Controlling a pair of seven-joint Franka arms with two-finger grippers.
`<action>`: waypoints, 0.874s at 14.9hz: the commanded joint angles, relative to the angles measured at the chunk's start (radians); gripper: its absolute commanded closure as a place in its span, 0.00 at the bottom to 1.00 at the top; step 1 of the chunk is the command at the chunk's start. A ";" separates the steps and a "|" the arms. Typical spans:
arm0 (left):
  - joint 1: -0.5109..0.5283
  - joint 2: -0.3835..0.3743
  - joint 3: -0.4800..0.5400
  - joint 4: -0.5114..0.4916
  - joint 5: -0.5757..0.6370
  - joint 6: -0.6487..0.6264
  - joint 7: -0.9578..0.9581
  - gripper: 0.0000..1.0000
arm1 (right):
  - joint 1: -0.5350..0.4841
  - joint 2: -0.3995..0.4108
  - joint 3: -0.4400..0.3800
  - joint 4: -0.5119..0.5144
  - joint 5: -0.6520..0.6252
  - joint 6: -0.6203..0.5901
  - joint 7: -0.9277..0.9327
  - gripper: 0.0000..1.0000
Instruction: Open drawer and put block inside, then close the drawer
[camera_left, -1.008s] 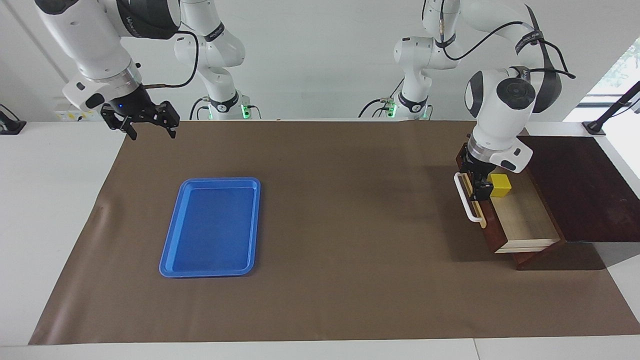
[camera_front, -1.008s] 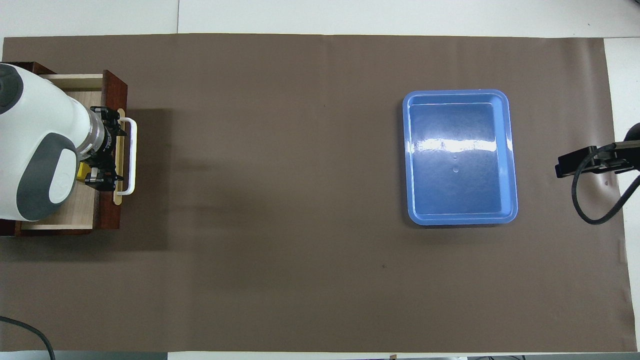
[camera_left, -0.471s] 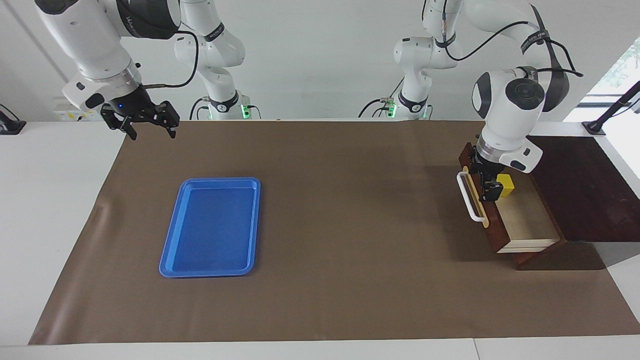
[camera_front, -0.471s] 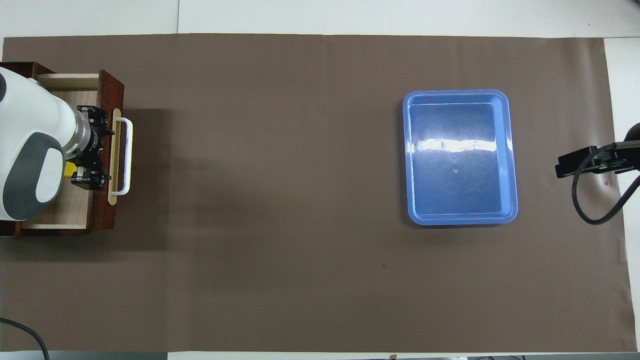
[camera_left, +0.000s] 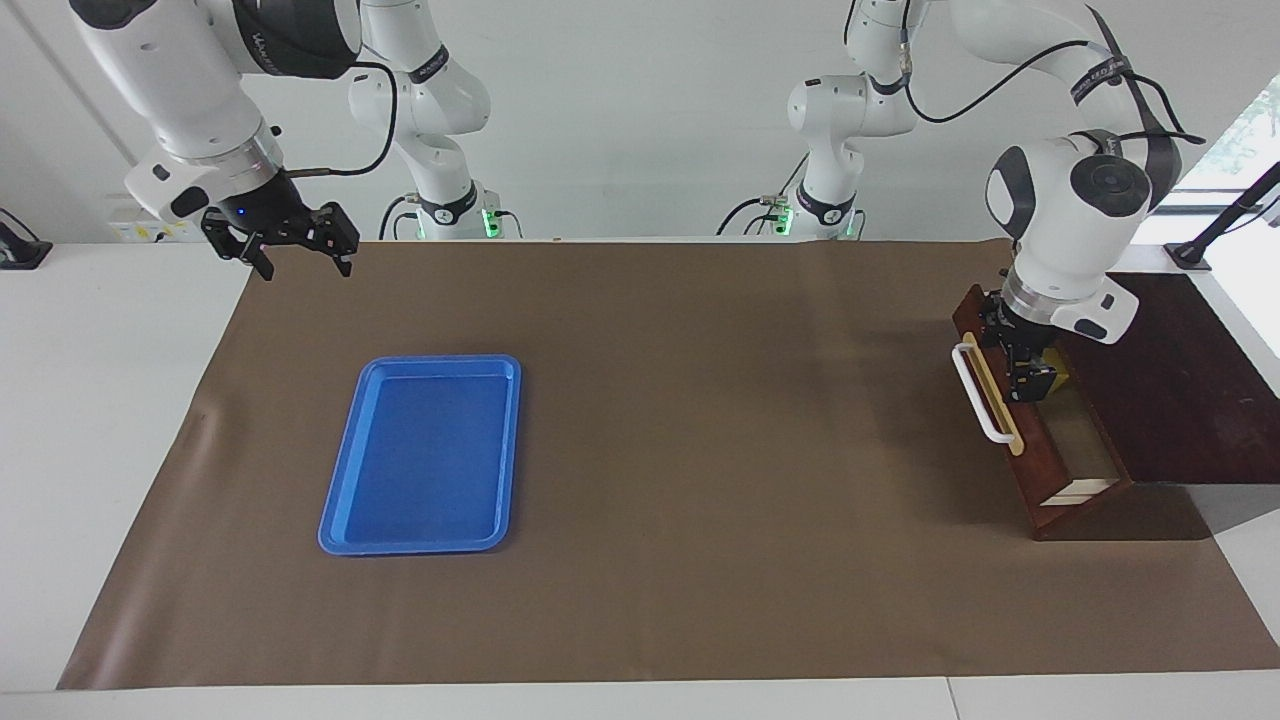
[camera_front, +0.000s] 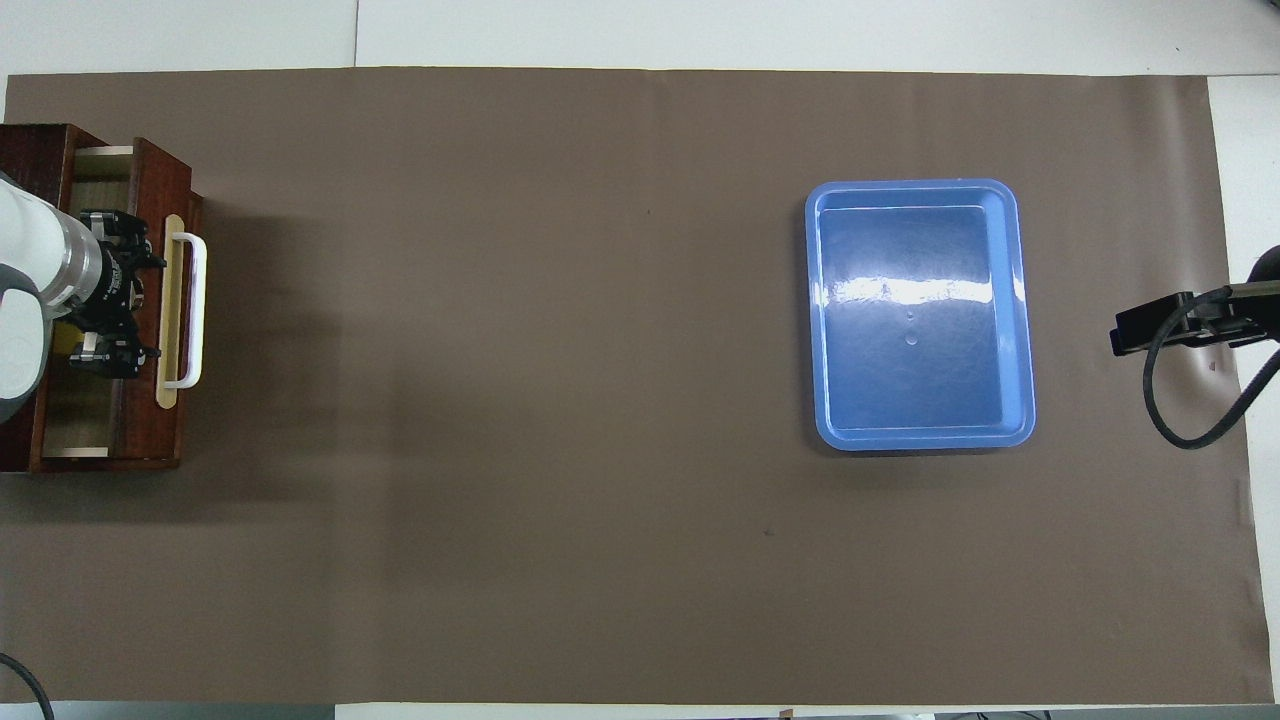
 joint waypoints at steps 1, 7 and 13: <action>0.046 0.004 -0.001 -0.002 0.026 0.039 0.056 0.00 | -0.016 -0.006 0.012 -0.002 -0.008 -0.017 -0.020 0.00; 0.120 0.004 -0.002 -0.005 0.023 0.071 0.122 0.00 | -0.016 -0.006 0.012 -0.002 -0.010 -0.017 -0.020 0.00; 0.086 0.006 -0.005 0.027 0.020 0.003 0.119 0.00 | -0.016 -0.006 0.012 -0.002 -0.010 -0.017 -0.020 0.00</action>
